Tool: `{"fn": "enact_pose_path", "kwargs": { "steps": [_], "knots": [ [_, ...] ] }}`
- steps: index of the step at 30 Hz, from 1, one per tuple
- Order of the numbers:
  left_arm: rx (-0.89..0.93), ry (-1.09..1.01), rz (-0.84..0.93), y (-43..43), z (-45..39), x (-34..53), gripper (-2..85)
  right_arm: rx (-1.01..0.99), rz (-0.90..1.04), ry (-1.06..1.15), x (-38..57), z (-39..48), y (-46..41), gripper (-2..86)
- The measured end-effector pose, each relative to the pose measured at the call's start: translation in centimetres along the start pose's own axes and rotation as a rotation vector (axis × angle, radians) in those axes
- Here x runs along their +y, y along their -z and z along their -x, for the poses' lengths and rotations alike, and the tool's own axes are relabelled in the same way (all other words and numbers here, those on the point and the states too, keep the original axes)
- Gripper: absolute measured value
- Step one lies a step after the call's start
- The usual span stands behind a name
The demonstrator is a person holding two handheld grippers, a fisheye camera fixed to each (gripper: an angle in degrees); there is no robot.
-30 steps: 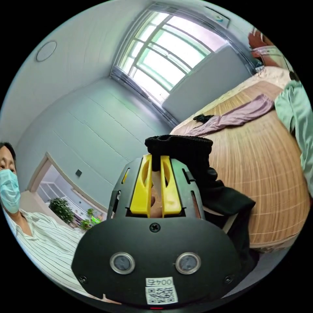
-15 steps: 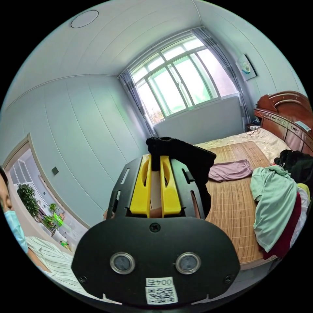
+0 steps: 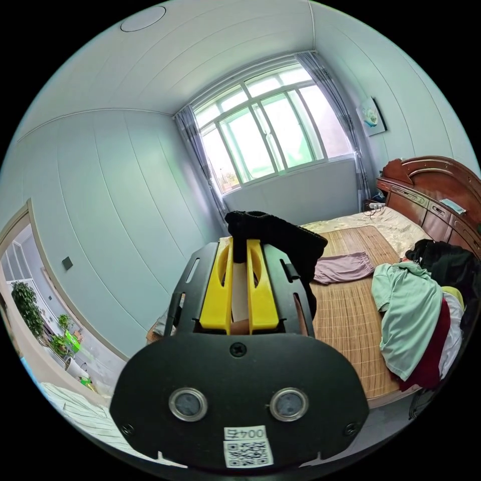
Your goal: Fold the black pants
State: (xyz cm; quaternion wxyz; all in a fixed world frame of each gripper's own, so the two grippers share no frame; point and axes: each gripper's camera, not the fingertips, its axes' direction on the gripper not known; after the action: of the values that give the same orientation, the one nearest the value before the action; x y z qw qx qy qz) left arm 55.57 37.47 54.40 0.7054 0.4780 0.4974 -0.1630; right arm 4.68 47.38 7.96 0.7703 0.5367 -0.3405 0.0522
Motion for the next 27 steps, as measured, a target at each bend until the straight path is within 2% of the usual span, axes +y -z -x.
{"fn": "enact_pose_path", "kwargs": {
  "steps": [8, 10, 14, 16, 27],
  "knots": [
    [-0.148, 0.007, 0.037, -2.6, -4.4, -2.3, 16.1, 0.01, 0.003, 0.023, -1.6, 2.2, -3.0, 5.2],
    [-0.179, 0.004, 0.059, -3.2, -5.1, -2.6, 14.2, 0.01, 0.004, 0.028, -2.0, 2.6, -3.5, 5.2],
    [-0.28, -0.056, 0.029, -1.9, -7.3, -2.2, 3.8, 0.021, 0.007, 0.043, -2.7, 3.1, -4.5, 5.2],
    [-0.291, -0.111, 0.027, -0.8, -8.3, -1.6, 2.7, 0.027, 0.005, 0.045, -3.1, 3.2, -4.8, 5.2],
    [-0.75, -0.372, -0.168, 6.9, -13.2, 4.7, 1.5, 0.008, 0.003, 0.056, -4.0, 5.4, -6.2, 5.2]
  ]
}}
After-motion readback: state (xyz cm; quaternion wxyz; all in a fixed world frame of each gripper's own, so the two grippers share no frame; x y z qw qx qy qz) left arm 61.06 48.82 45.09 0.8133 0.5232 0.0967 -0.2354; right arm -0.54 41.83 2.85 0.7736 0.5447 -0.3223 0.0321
